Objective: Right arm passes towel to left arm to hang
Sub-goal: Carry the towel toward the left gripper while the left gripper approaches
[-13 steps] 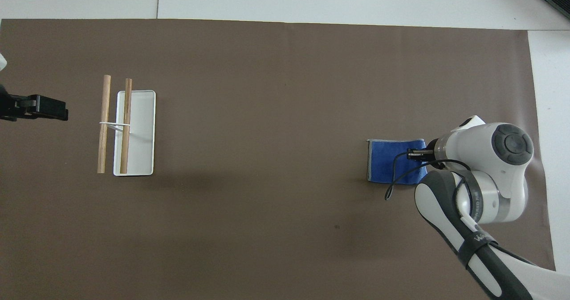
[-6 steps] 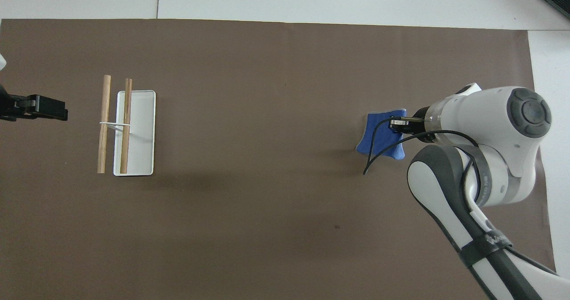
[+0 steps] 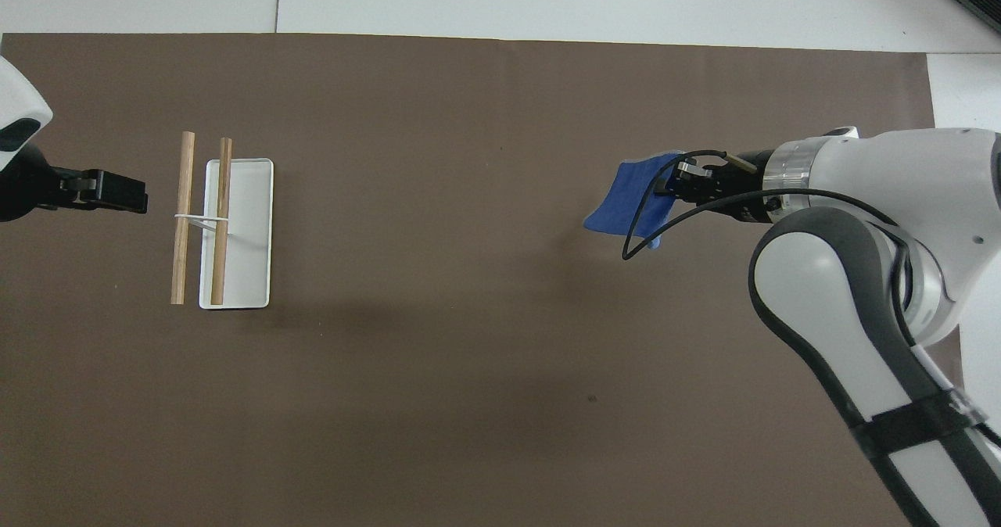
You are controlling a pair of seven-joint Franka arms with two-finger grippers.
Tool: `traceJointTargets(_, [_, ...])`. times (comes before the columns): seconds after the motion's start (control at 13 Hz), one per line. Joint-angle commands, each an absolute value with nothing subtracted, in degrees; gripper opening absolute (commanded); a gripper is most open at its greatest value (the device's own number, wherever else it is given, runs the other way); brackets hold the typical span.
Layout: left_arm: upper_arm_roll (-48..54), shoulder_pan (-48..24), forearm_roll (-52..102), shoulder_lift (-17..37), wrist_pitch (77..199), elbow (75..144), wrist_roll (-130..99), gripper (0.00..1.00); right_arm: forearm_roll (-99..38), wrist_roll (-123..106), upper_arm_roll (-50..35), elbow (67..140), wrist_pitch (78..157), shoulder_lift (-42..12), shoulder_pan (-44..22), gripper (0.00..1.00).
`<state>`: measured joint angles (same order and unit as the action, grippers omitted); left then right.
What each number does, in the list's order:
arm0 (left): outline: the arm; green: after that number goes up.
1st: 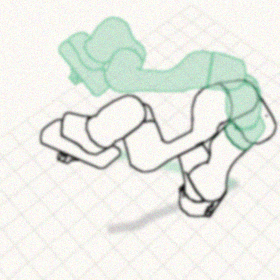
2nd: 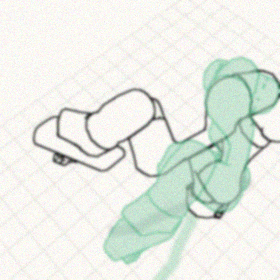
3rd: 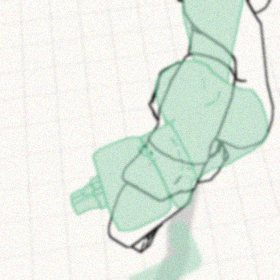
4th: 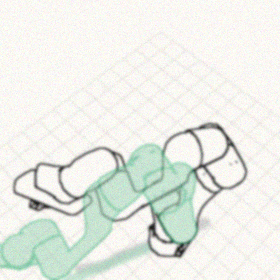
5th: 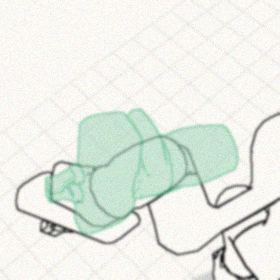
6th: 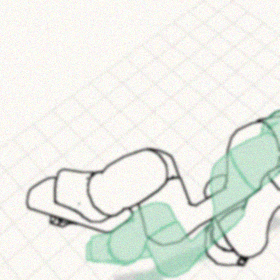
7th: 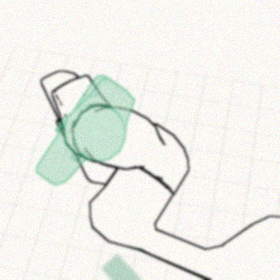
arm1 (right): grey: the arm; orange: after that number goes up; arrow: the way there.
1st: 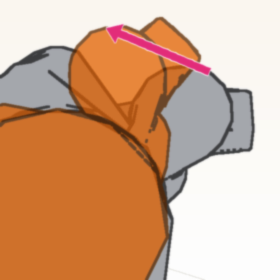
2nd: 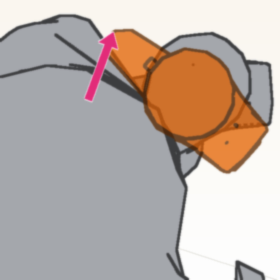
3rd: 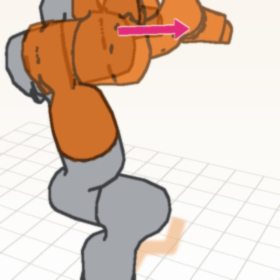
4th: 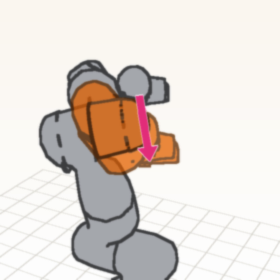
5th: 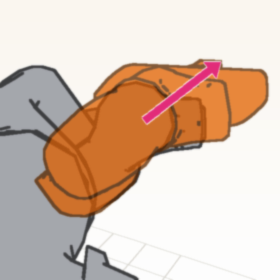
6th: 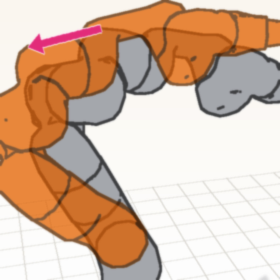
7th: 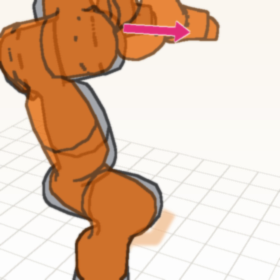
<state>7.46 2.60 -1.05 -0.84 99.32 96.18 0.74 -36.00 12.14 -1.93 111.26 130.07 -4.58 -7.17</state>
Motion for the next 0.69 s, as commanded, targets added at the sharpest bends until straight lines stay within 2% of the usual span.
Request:
traceJointTargets(0.0, [6.8,2.9,-1.6,-2.0,99.4,97.5,-0.1,1.00,-46.7,12.9,-2.5,109.7,130.3,-5.5,-6.6,0.00])
traceJointTargets(0.31, [7.0,1.9,-1.6,-2.0,100.3,97.5,0.1,1.00,-66.5,15.5,-2.5,109.7,131.0,-5.2,-8.0,0.00])
traceJointTargets(0.46, [7.0,1.6,3.6,-2.5,100.7,99.2,-5.0,1.00,-73.3,18.3,-2.5,109.8,137.6,-5.4,-12.1,0.00])
traceJointTargets(0.62, [7.0,1.8,12.7,-3.3,108.7,102.1,-17.9,1.00,-78.7,20.2,-2.6,109.7,146.1,-5.5,-17.8,0.00])
